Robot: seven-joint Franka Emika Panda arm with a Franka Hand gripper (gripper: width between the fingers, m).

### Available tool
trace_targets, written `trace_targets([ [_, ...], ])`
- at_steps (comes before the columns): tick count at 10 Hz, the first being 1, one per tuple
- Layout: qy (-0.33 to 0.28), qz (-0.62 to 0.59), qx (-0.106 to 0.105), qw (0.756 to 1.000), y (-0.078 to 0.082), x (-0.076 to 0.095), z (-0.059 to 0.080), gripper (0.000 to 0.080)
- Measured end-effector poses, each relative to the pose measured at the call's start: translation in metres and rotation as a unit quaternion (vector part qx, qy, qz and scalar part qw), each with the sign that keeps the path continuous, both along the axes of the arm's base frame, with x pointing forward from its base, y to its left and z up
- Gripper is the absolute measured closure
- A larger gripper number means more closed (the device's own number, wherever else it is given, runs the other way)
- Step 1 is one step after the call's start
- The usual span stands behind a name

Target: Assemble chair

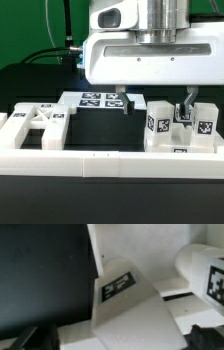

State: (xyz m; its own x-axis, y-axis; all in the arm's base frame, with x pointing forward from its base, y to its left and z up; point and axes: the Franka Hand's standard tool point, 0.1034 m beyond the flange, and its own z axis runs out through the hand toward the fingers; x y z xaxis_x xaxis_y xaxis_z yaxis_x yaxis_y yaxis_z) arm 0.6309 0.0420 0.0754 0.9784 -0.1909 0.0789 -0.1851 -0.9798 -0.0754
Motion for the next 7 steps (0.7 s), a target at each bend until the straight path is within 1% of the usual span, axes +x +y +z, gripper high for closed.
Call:
trace_targets([
  [2,-0.003,0.049,-0.005,0.999,-0.0002,0.0,0.0,0.015],
  [3,-0.005,0.086,-0.012,0.996,-0.0007,0.0002,0.0,0.017],
  [4,-0.008,0.109,-0.015,0.994,-0.0009,0.0005,0.0,0.0299],
  [5,-0.008,0.1,-0.014,0.995,-0.0009,0.0005,0.0,0.0299],
  [6,-0.008,0.1,-0.014,0.995,-0.0009,0.0005,-0.0001,0.05],
  [7,-0.008,0.1,-0.014,0.995,-0.0009,0.0005,-0.0001,0.0514],
])
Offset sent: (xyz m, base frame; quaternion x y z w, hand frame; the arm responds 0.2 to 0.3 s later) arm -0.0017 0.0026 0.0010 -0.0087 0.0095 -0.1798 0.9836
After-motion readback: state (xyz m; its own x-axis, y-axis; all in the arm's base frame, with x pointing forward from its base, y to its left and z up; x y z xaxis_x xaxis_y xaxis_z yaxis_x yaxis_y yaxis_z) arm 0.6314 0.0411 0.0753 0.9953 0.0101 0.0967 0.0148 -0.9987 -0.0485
